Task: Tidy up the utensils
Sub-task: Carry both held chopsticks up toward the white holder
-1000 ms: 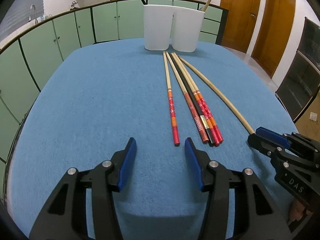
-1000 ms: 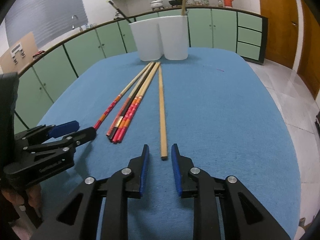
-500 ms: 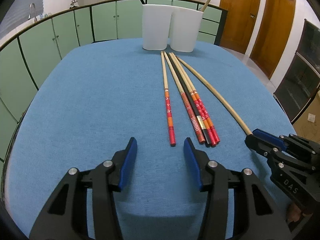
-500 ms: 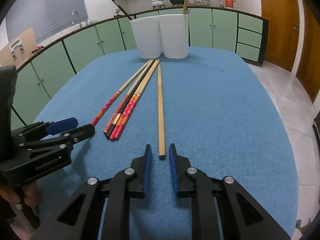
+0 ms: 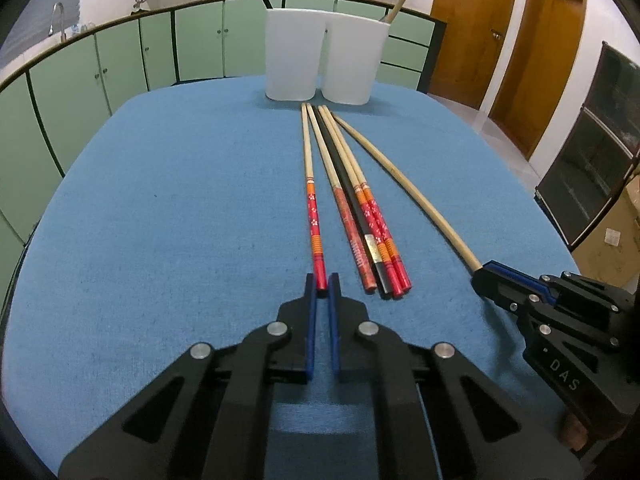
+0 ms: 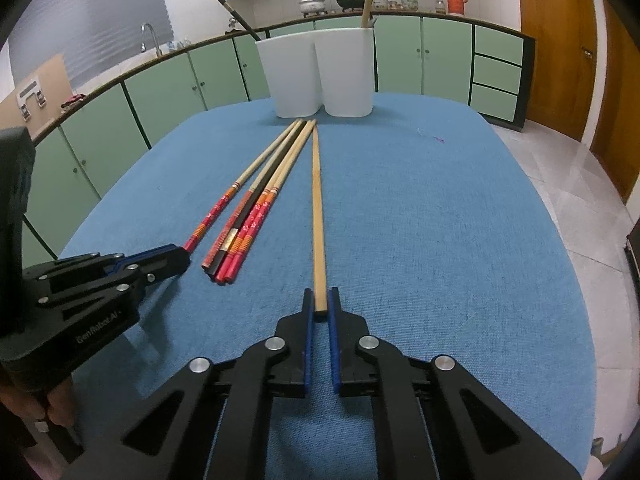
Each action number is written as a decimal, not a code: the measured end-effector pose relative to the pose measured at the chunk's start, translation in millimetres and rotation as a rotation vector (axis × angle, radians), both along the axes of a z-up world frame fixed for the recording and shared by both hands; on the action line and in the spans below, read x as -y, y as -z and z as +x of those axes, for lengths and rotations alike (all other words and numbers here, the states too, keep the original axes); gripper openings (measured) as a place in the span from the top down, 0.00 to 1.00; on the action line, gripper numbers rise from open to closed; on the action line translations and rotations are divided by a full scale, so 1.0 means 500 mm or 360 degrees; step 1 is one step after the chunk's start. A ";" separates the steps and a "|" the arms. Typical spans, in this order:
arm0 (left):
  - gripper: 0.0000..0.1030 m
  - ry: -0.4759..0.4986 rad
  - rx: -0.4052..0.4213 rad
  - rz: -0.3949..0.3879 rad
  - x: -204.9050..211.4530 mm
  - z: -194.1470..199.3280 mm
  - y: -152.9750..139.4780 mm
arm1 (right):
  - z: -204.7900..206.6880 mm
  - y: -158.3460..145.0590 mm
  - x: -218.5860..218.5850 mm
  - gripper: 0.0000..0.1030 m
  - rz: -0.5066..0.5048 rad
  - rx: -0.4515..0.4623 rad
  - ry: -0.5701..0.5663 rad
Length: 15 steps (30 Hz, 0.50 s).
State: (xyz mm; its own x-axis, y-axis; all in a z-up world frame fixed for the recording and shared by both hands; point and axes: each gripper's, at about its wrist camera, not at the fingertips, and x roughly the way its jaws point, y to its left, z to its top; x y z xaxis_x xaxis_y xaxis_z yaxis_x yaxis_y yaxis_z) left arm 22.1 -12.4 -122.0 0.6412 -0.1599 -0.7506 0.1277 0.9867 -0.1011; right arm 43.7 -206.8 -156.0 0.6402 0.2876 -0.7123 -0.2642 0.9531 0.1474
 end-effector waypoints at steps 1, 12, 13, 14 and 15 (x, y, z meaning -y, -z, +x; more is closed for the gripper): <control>0.96 0.0001 0.0018 0.0012 -0.001 -0.002 -0.007 | 0.000 -0.007 0.003 0.94 0.0005 0.0012 0.0001; 0.96 -0.0018 0.0368 0.0106 -0.007 -0.019 -0.176 | -0.004 -0.158 0.041 0.93 -0.0025 0.0279 0.0012; 0.96 -0.0016 0.0398 0.0101 -0.009 -0.019 -0.191 | -0.002 -0.174 0.045 0.93 -0.0020 0.0306 0.0011; 0.96 -0.0017 0.0425 0.0096 -0.011 -0.019 -0.206 | 0.001 -0.190 0.050 0.93 -0.0012 0.0330 0.0012; 0.96 -0.0021 0.0459 0.0085 -0.013 -0.018 -0.223 | 0.003 -0.203 0.054 0.94 -0.0005 0.0350 0.0015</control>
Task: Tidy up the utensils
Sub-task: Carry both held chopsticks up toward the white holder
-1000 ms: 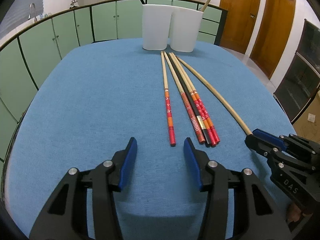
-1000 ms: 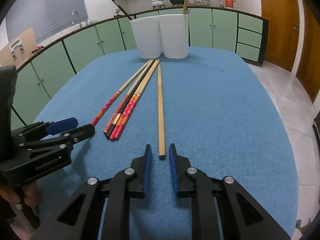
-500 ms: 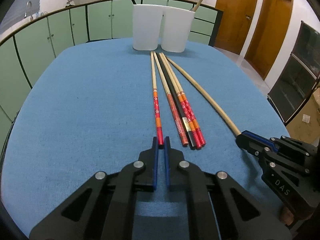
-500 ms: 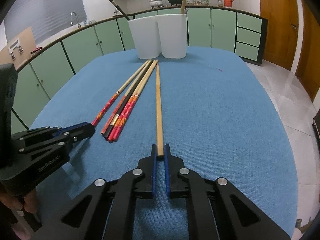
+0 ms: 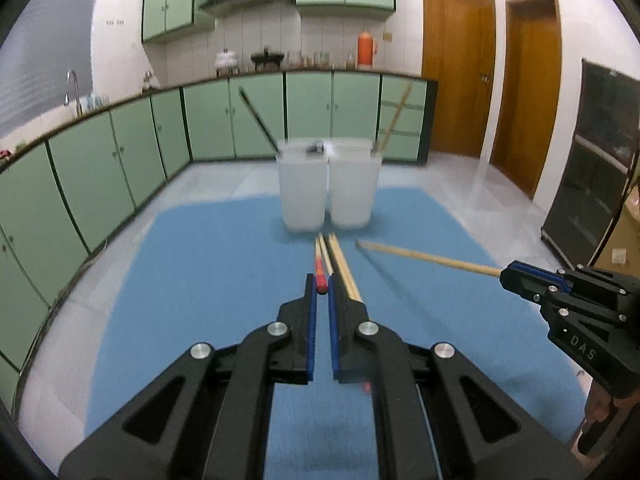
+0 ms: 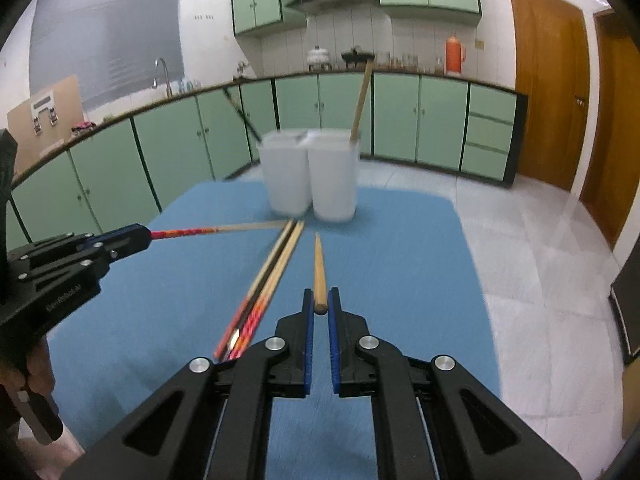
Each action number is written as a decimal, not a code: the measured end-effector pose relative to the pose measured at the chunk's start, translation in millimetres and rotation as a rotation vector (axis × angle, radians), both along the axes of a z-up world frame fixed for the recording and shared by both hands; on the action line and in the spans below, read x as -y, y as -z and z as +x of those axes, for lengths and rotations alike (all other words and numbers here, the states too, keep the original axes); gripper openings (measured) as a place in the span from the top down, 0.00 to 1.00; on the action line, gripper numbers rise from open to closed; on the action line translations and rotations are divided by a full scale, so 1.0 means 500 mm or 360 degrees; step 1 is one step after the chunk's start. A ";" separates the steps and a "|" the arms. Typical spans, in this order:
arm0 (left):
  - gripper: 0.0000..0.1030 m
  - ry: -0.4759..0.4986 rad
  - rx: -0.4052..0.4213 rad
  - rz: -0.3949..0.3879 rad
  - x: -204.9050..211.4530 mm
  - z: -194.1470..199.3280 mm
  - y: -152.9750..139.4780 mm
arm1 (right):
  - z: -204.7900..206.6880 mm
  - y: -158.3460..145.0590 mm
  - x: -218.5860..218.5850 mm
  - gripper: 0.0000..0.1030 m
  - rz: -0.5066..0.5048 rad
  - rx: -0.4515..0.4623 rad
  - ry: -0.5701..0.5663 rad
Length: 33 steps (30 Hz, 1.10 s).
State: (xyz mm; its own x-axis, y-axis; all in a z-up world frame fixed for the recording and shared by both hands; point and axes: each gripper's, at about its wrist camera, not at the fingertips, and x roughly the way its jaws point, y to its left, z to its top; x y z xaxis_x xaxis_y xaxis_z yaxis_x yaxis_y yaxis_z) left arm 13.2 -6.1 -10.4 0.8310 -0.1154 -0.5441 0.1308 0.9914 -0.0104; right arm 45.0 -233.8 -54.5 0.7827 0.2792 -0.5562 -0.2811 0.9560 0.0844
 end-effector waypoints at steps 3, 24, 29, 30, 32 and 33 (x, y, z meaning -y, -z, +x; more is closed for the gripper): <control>0.96 0.0009 0.0084 -0.0034 -0.005 0.010 -0.048 | 0.010 -0.039 0.011 0.94 0.0036 0.0056 -0.0006; 0.96 0.0087 0.0327 -0.0172 0.006 0.075 -0.199 | 0.098 -0.238 0.008 0.94 0.0145 0.0276 -0.0167; 0.96 0.0081 0.0416 -0.0191 0.007 0.099 -0.237 | 0.122 -0.283 -0.001 0.94 0.0168 0.0354 -0.0189; 0.96 0.0078 0.0432 -0.0196 0.005 0.106 -0.244 | 0.126 -0.292 -0.003 0.94 0.0174 0.0370 -0.0192; 0.96 0.0069 0.0481 -0.0208 0.005 0.125 -0.267 | 0.140 -0.316 -0.007 0.94 0.0187 0.0417 -0.0195; 0.96 0.0063 0.0508 -0.0212 0.005 0.134 -0.279 | 0.149 -0.328 -0.008 0.94 0.0195 0.0436 -0.0194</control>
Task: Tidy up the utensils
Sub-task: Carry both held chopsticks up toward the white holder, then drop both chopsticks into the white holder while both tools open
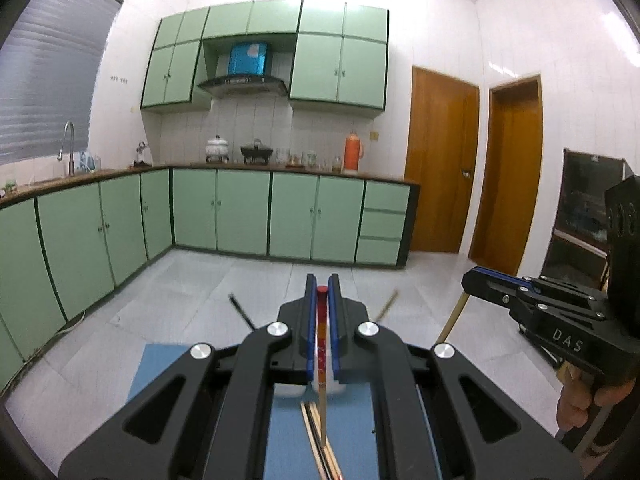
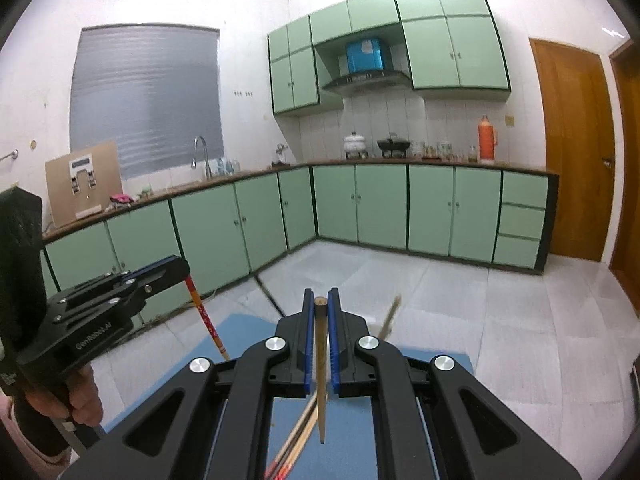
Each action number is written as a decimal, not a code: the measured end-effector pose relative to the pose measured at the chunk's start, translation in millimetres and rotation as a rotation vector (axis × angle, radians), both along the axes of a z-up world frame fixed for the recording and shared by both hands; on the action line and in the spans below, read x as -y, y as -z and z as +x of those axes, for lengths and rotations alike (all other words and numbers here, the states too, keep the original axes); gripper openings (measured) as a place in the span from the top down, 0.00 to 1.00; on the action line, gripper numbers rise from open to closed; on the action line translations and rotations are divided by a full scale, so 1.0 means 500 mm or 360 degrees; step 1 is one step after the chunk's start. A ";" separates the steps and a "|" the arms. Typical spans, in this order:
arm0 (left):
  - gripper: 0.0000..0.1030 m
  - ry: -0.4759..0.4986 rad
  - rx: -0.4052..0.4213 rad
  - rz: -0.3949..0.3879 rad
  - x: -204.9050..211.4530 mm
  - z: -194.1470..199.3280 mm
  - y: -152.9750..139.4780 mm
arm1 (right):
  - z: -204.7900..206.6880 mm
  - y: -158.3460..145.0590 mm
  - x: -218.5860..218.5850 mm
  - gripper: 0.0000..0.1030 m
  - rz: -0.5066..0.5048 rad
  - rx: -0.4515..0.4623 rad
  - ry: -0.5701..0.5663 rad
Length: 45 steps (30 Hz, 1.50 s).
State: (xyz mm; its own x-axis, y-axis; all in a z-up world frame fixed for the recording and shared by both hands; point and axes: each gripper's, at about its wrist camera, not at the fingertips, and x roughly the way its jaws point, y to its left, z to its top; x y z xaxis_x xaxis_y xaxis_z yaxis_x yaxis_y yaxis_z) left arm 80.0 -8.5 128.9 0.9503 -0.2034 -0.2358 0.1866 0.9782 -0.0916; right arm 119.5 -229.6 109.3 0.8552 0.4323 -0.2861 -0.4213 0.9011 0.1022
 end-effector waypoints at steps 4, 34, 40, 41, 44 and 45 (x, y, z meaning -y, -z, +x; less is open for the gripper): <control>0.96 -0.0019 0.0090 -0.0017 0.003 0.042 -0.043 | 0.049 -0.048 -0.007 0.94 0.0029 0.0060 0.0014; 0.93 -0.0095 -0.0104 0.0090 -0.004 0.370 0.091 | 0.324 0.076 -0.045 0.92 -0.0049 -0.0168 0.0110; 0.68 -0.0089 -0.0105 0.0067 -0.027 0.315 0.099 | 0.272 0.075 -0.018 0.74 -0.0003 -0.0117 0.0165; 0.66 -0.0095 -0.0105 0.0063 -0.030 0.305 0.098 | 0.261 0.074 -0.014 0.72 0.0003 -0.0106 0.0180; 0.56 -0.0103 -0.0103 0.0047 -0.039 0.255 0.101 | 0.214 0.080 0.002 0.64 0.0030 -0.0077 0.0215; 0.53 -0.0115 -0.0101 0.0053 -0.040 0.235 0.105 | 0.187 0.089 0.006 0.63 0.0030 -0.0064 0.0227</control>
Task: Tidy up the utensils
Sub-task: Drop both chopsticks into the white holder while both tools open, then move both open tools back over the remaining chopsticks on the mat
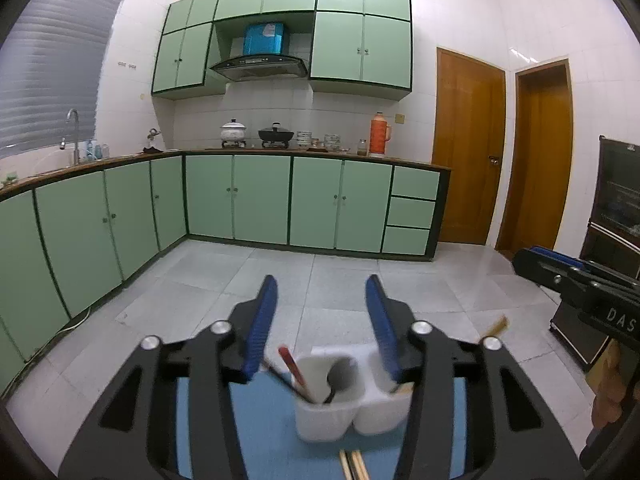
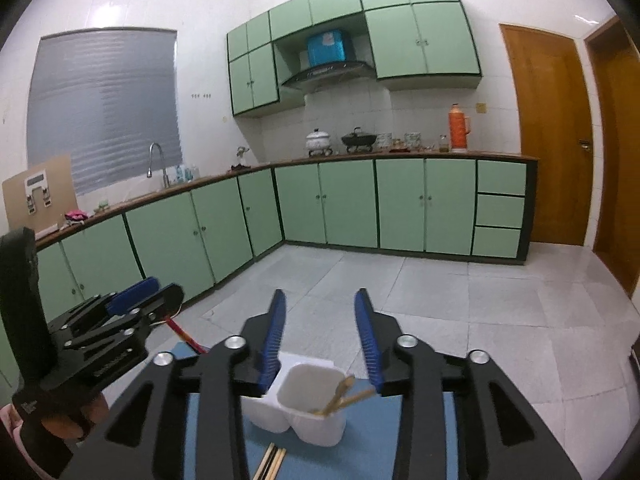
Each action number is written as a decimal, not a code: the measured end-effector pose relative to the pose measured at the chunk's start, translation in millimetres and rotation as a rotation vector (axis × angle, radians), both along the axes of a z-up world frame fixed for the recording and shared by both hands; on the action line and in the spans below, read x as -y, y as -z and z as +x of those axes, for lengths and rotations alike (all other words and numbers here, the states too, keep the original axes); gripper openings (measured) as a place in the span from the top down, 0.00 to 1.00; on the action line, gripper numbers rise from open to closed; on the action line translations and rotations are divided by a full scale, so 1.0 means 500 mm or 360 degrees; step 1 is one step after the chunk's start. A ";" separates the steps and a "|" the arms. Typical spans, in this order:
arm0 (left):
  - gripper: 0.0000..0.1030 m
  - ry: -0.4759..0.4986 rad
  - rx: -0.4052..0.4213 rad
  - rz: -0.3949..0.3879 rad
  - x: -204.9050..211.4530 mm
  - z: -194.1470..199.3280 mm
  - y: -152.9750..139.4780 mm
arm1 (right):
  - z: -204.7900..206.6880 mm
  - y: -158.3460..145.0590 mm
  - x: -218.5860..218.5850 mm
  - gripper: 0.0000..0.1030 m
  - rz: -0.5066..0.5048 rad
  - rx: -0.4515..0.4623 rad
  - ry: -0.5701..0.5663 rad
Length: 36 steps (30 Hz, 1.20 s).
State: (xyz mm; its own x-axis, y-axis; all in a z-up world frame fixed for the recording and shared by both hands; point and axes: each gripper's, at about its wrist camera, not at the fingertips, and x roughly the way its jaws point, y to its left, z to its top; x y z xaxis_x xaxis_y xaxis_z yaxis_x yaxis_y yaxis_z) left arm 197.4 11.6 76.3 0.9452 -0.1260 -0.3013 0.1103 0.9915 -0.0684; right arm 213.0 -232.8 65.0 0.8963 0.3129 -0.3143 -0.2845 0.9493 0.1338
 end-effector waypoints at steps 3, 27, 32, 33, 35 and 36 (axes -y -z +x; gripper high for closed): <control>0.47 -0.0029 0.0002 -0.0010 -0.004 -0.058 0.021 | -0.055 0.027 0.008 0.61 -0.0005 0.0010 0.0031; 0.44 -0.0074 -0.0542 0.0166 -0.037 -0.295 0.330 | -0.284 0.401 -0.102 0.63 -0.0061 -0.0733 -0.0207; 0.45 -0.0123 -0.0622 0.0168 -0.067 -0.304 0.353 | -0.309 0.428 -0.109 0.65 -0.0111 -0.0780 -0.0224; 0.45 -0.0130 -0.0632 0.0161 -0.073 -0.306 0.357 | -0.310 0.431 -0.110 0.65 -0.0120 -0.0788 -0.0220; 0.45 -0.0138 -0.0636 0.0159 -0.070 -0.309 0.361 | -0.307 0.432 -0.111 0.66 -0.0125 -0.0797 -0.0217; 0.45 -0.0139 -0.0635 0.0162 -0.071 -0.309 0.361 | -0.305 0.432 -0.110 0.66 -0.0128 -0.0797 -0.0220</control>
